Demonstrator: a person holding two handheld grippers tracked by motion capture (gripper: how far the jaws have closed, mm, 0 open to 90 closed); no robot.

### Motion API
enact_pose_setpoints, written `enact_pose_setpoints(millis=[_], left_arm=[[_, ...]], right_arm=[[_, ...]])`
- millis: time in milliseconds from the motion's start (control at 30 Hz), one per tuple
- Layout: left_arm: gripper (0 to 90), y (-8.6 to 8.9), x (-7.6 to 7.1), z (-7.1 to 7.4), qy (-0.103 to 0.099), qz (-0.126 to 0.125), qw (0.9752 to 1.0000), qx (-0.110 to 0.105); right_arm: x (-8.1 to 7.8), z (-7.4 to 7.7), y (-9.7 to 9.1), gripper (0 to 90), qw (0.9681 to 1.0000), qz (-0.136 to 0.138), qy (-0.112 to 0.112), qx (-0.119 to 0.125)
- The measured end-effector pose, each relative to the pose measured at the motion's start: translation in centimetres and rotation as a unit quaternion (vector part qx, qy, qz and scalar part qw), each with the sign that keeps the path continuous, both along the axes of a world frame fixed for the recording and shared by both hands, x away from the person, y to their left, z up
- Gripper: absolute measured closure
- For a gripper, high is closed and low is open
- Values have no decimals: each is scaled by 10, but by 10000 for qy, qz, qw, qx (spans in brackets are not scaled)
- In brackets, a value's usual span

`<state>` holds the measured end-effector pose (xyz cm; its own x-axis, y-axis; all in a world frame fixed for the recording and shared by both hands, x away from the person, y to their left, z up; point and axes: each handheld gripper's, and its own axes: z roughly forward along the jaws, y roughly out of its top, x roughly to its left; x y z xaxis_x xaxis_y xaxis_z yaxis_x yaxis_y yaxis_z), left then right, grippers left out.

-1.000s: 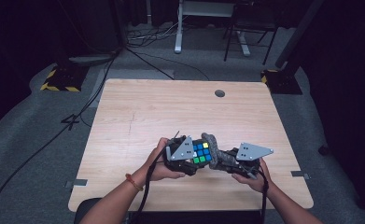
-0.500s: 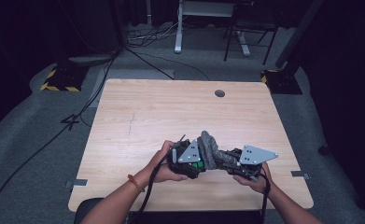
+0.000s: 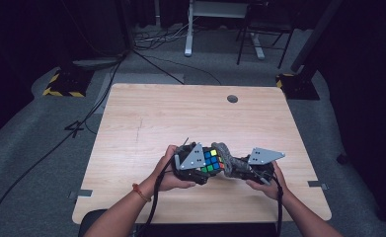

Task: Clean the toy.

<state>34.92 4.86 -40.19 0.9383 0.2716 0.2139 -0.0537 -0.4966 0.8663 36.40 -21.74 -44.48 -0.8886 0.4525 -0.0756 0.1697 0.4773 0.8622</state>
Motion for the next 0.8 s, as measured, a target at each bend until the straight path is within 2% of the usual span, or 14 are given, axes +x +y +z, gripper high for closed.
enact_pose_setpoints(millis=[100, 167, 367, 500, 567, 733, 800], left_arm=[[332, 0, -1, -1, -57, -56, 10000, 22], [330, 1, 1, -1, 24, -97, 9999, -62], [325, -1, 3, -7, 40, 23, 9999, 111], [320, -3, 6, -11, 117, 96, 9996, 247], [321, -6, 7, -13, 113, 109, 9992, 376], [325, -10, 7, -16, 50, 131, 9983, 567], [329, -10, 6, -16, 42, 168, 9984, 541]], right_arm=[[0, -1, 1, 716, 9993, 250, 151, 239], [0, 1, -1, 717, 9975, 346, 326, 529], [0, 7, -9, 722, 9951, 322, 303, 888], [-3, 12, -11, 724, 9946, 296, 157, 986], [-6, 14, -9, 724, 9955, 244, 28, 911], [-9, 19, -8, 724, 9951, 250, -144, 947], [-9, 20, -7, 724, 9957, 188, -221, 885]])
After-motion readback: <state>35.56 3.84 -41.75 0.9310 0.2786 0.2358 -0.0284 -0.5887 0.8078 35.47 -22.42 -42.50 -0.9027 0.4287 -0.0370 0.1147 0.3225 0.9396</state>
